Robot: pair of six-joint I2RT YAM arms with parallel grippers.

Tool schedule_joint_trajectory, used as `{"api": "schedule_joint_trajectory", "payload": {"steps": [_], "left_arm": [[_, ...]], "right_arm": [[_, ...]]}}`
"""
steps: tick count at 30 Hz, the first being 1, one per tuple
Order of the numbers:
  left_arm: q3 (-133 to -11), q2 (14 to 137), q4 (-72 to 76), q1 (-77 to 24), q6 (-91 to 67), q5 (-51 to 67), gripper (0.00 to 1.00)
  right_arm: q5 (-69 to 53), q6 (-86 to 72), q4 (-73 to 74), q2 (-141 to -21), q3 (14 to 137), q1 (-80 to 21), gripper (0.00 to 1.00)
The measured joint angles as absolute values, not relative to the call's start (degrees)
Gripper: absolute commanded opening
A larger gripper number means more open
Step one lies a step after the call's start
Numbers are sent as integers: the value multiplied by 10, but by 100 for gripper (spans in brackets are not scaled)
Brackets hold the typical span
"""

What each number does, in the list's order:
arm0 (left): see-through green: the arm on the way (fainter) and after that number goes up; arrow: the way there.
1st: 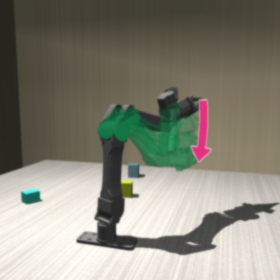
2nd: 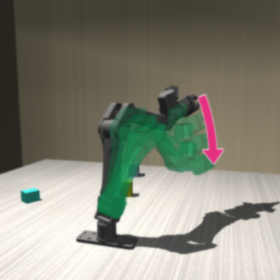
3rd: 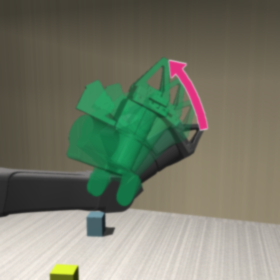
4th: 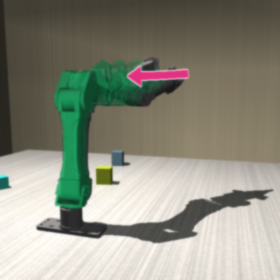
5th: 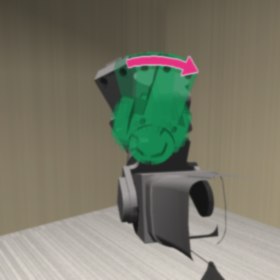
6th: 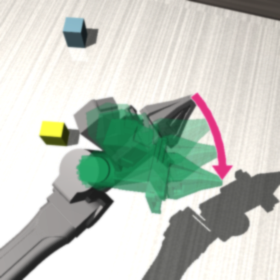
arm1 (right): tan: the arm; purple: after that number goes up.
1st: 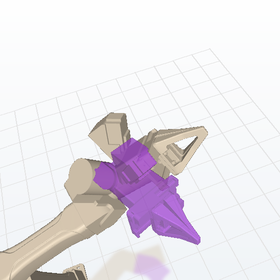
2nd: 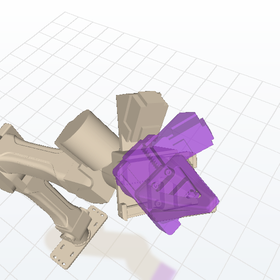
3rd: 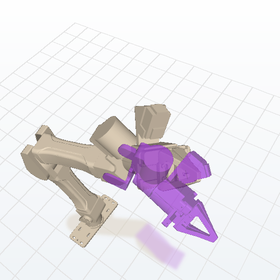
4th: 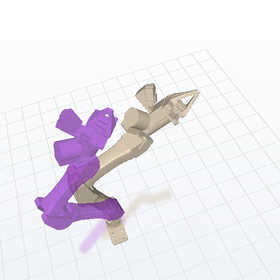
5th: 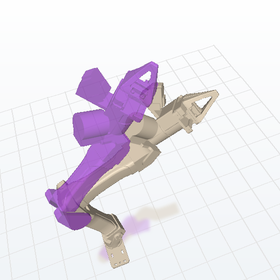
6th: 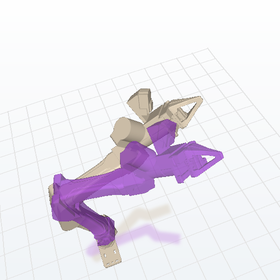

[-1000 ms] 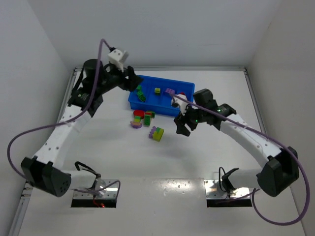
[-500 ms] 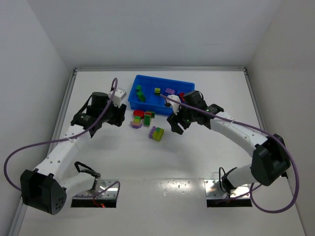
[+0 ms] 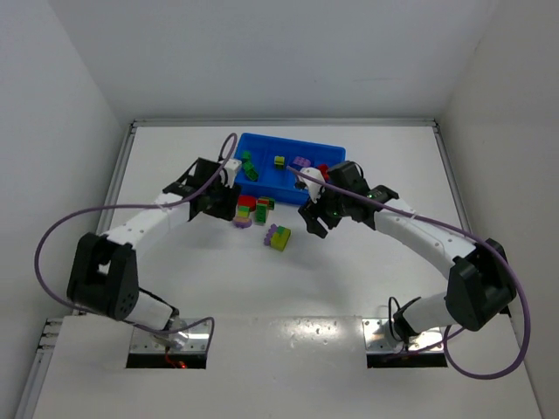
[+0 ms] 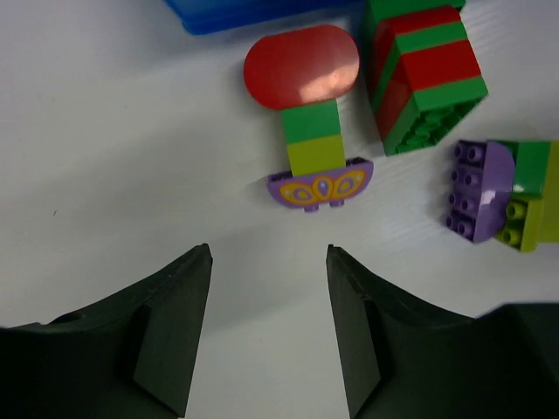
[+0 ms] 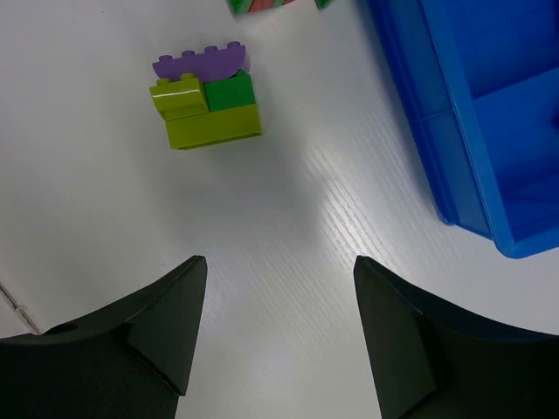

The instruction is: Sort the legos into containers by color

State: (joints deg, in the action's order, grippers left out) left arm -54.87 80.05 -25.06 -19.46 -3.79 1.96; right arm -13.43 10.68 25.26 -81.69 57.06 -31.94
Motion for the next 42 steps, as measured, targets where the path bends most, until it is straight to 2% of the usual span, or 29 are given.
{"api": "schedule_joint_trajectory", "payload": {"steps": [8, 26, 28, 33, 38, 42], "left_arm": [[-615, 923, -212, -203, -87, 15, 60], [-637, 1009, -173, -238, -123, -7, 60], [-637, 1014, -171, -238, -125, -10, 58], [-634, 1023, -168, -238, -128, -15, 44], [-620, 1020, -152, -238, -128, -16, 42], [-604, 1011, -133, -238, -128, -15, 32]], "right_arm": [[-125, 107, 247, -817, 555, -313, 69], [-121, 107, 240, -817, 546, -308, 69], [-121, 107, 239, -817, 544, -308, 69], [-121, 107, 240, -817, 537, -302, 69], [-120, 107, 240, -817, 536, -301, 69], [-120, 107, 240, -817, 536, -301, 69]]}}
